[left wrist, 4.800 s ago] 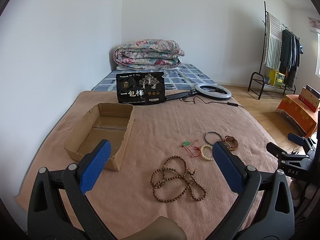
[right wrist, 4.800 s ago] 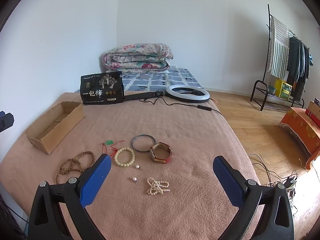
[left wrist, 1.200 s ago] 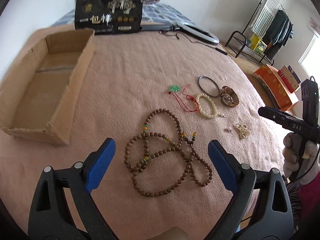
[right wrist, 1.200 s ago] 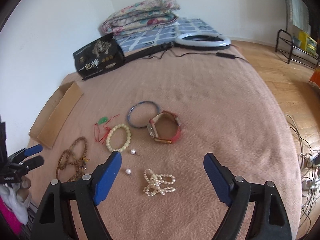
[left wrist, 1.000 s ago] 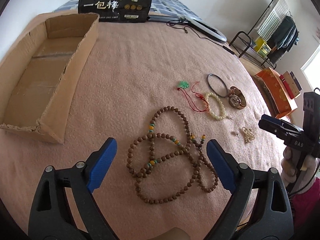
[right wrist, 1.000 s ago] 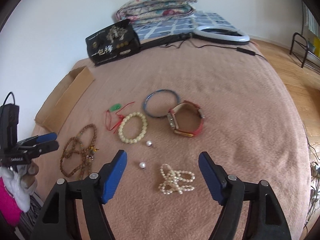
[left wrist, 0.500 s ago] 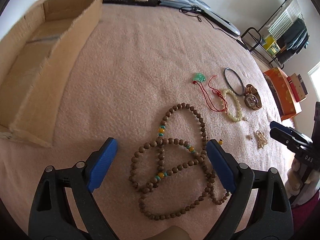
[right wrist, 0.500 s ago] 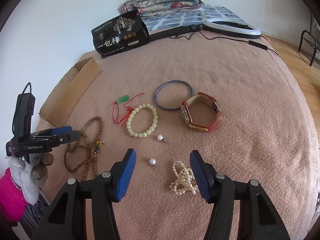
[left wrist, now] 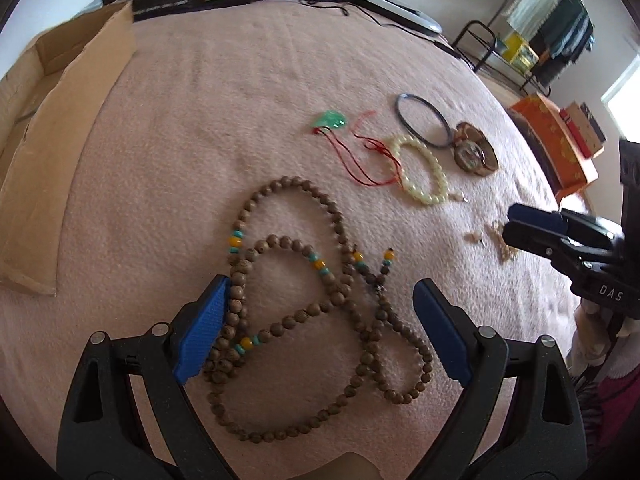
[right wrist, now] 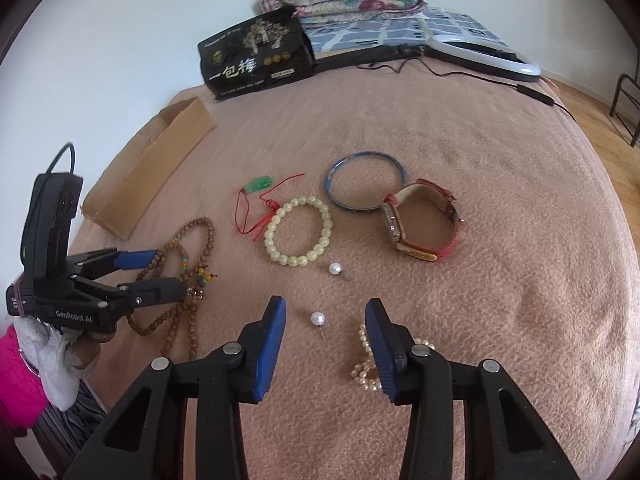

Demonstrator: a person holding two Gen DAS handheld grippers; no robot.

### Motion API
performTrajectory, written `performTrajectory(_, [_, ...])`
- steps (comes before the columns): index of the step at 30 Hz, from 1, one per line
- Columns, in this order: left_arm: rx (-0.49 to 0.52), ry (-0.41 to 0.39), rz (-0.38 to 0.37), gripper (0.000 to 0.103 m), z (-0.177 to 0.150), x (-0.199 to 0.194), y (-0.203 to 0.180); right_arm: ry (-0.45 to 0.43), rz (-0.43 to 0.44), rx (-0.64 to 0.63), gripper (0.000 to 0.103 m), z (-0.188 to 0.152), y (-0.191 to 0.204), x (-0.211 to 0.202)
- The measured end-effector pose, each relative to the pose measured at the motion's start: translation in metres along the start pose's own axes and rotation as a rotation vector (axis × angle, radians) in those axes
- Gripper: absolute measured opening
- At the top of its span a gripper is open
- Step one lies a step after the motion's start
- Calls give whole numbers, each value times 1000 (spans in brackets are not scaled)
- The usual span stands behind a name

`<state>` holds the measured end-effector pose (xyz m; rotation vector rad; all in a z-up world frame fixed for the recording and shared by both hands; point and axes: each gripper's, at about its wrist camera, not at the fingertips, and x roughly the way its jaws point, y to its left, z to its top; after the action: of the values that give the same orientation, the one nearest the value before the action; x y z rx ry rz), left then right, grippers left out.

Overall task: Organize jewelry
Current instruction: 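Close the left tool on the brown bead necklace while the right tool grasps a pearl earring, then carry the necklace and earring into the cardboard box and open both tools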

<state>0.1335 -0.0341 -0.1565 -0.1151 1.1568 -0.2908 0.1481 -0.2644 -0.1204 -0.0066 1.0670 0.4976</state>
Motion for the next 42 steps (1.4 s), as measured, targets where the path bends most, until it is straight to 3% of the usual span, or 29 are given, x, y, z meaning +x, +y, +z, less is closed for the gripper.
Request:
performTrajectory(5, [94,-4,60,93,-7,6,-21,34,-14,-87,36,-3,14,11])
performTrajectory(12, [110,-8,113,93,-6,14,-25,73,-65,-127,32,-7,18,26])
performTrajectory(14, [126,-12,137,89,-6,17,-26,74,-73,-135,32,-7,19,28])
performTrajectory(18, [151,-28,170,75,-6,18,-27,83,-94,-152,29,-5,22,34])
performTrajectory(23, [136,-43,176,53,-5,14,-21,87,-102,-176,16,-8,27,33])
performTrajectory(25, [120,-42,164,35,-3,11,-18,89,-106,-186,8,-9,30,33])
performTrajectory(28, [89,-36,140,19,0,8,-12,89,-109,-187,7,-9,31,32])
performTrajectory(34, [38,-47,106,16,2,-3,-1,60,-94,-150,7,-6,30,19])
performTrajectory(42, [5,-150,74,16,9,-45,3,-24,-80,-93,6,8,31,-7])
